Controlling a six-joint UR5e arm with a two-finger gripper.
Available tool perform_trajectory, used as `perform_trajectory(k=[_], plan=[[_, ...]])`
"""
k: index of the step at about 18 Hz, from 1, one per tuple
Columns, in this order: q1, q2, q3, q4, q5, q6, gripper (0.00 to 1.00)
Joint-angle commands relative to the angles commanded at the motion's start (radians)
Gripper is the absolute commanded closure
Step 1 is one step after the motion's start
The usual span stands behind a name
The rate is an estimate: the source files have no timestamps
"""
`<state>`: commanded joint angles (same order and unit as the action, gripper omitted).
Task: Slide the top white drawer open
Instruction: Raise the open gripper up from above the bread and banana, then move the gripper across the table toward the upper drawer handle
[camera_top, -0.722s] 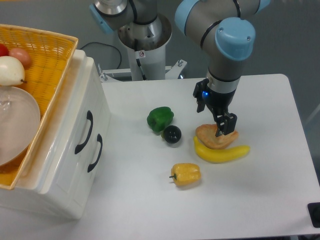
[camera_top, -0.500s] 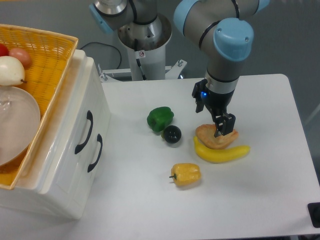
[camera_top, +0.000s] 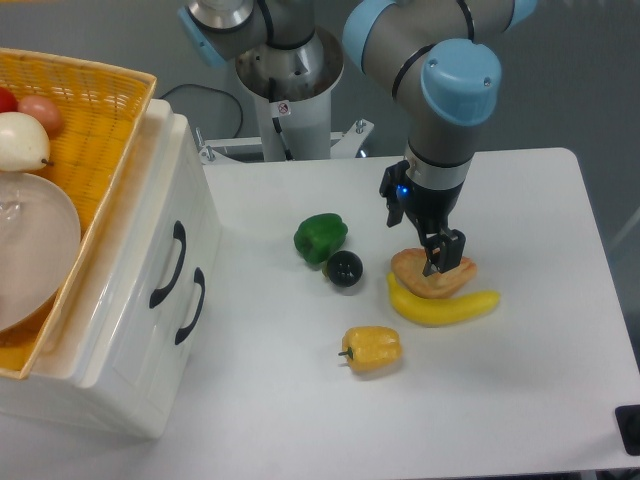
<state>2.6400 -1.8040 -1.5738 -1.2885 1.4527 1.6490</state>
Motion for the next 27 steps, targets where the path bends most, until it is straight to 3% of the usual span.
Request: perform_trajectory(k=[7,10,14,22,27], plan=[[0.006,0.006,-0.003,0.000,0.005,-0.020,0.00],[0.038,0.024,-0.046,0.003,-0.005,-0.063,0.00],[0.067,0.029,-0.054,0.005,-0.006,-0.063,0.00],[0.064,0.035,-0.083,0.003,0.020,-0.071,0.00],[0.061,0.035,-0.071,-0.030,0.015,-0.181,0.00]])
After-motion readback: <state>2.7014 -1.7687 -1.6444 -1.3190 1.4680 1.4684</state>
